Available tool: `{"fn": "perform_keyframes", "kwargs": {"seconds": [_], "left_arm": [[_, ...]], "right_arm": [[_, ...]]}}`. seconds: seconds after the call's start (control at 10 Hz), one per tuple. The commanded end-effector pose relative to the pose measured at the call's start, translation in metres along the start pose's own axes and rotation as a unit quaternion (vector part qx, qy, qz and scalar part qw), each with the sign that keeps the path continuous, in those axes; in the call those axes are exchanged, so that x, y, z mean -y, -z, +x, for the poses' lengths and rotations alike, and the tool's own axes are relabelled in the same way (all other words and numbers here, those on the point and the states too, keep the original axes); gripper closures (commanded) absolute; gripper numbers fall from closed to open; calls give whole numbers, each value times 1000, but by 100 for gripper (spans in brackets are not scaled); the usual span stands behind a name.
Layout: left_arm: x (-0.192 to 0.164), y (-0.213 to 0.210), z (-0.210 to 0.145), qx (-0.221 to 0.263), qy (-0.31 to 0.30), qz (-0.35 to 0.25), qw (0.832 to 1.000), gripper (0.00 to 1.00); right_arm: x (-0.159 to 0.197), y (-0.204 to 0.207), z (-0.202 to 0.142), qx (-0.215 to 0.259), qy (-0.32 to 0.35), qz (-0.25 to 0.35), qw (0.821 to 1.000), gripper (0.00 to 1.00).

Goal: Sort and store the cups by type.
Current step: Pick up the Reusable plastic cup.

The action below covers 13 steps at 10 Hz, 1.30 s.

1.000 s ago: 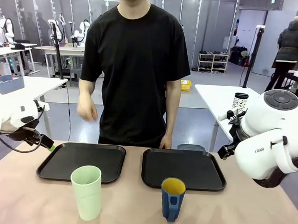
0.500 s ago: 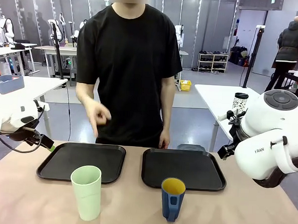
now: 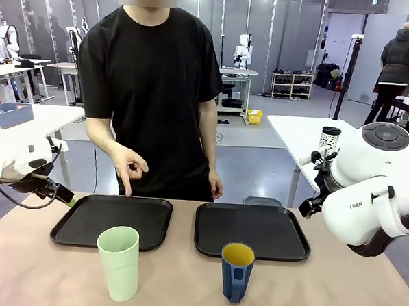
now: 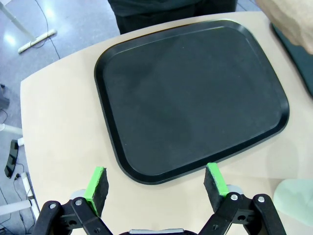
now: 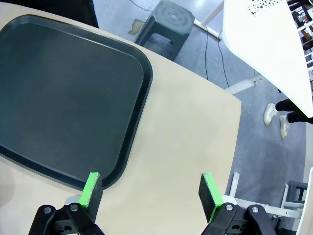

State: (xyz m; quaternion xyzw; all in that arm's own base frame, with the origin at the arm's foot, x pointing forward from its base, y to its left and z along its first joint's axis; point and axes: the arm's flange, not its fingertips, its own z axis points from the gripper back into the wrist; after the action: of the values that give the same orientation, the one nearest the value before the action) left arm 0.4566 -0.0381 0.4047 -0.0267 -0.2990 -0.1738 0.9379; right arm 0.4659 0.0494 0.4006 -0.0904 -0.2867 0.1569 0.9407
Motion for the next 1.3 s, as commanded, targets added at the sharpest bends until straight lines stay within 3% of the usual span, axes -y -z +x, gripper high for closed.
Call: {"fn": "perform_keyframes", "kwargs": {"seconds": [0.0, 0.9, 1.1, 1.2], "left_arm": [[-1, 0, 0, 0, 1, 2, 1000, 0], [0, 0, 0, 0, 0, 0, 1000, 0], [-8, -10, 1, -12, 72, 8, 997, 0], [-12, -15, 1, -24, 151, -3, 988, 0]], "right_arm": [[-1, 1, 1, 1, 0, 1, 1000, 0], [-1, 1, 1, 1, 0, 1, 1000, 0], [-1, 1, 1, 1, 0, 1, 1000, 0], [-1, 1, 1, 1, 0, 1, 1000, 0]]}}
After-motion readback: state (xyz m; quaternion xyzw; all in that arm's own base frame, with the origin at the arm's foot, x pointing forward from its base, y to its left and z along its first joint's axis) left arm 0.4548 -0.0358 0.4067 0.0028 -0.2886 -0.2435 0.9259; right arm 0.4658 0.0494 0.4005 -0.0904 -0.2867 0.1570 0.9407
